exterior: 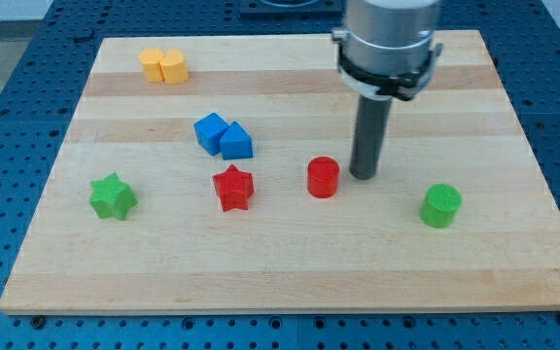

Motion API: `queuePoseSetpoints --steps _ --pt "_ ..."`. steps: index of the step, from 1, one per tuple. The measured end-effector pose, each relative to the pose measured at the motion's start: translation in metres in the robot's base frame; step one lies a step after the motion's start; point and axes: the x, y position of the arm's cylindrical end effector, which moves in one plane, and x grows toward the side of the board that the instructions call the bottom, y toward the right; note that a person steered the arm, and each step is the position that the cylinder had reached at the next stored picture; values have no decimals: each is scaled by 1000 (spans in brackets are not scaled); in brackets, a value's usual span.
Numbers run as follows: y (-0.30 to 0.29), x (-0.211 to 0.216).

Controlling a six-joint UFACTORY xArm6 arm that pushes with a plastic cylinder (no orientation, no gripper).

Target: Push red circle slightly left

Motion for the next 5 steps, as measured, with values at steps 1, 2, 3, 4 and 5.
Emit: queuePoseSetpoints --steps 1,2,3,4,5 --pt "1 18" --pt "-6 18" --pt "-14 18" --pt "-22 18" --pt "-40 16"
